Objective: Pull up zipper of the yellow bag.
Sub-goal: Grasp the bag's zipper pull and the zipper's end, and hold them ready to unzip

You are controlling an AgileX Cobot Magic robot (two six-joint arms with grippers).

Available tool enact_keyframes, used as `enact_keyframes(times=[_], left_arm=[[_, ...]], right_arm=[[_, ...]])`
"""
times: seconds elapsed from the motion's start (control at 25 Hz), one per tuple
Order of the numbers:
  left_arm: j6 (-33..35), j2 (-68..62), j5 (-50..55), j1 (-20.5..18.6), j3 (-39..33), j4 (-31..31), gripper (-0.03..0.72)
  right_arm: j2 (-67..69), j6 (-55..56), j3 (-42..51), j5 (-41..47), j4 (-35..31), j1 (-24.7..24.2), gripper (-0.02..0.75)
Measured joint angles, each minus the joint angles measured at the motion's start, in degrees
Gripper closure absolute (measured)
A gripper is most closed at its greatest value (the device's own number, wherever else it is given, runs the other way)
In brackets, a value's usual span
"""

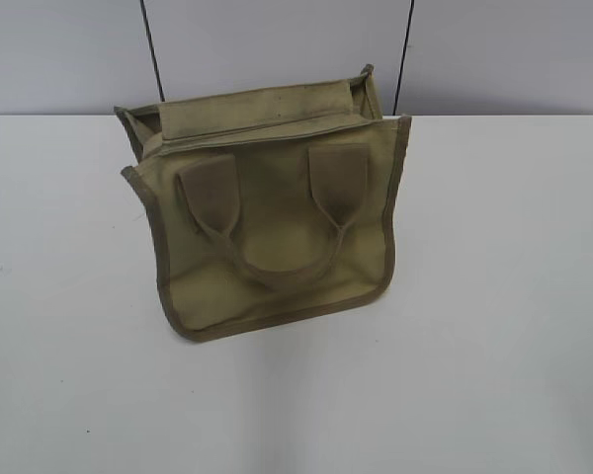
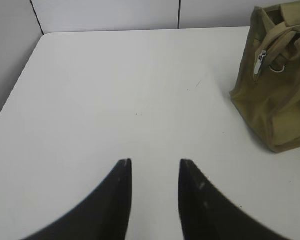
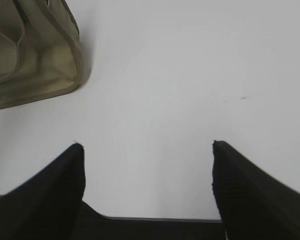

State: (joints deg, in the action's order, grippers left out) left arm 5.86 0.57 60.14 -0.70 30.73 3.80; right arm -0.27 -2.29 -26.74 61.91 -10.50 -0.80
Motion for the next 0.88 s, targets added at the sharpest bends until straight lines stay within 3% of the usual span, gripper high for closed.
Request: enact_keyframes(times=[0.88], left_arm=[[0.0,0.0,0.0,0.0,0.0,0.0,0.447]], right_arm=[[0.0,0.0,0.0,0.0,0.0,0.0,0.161]])
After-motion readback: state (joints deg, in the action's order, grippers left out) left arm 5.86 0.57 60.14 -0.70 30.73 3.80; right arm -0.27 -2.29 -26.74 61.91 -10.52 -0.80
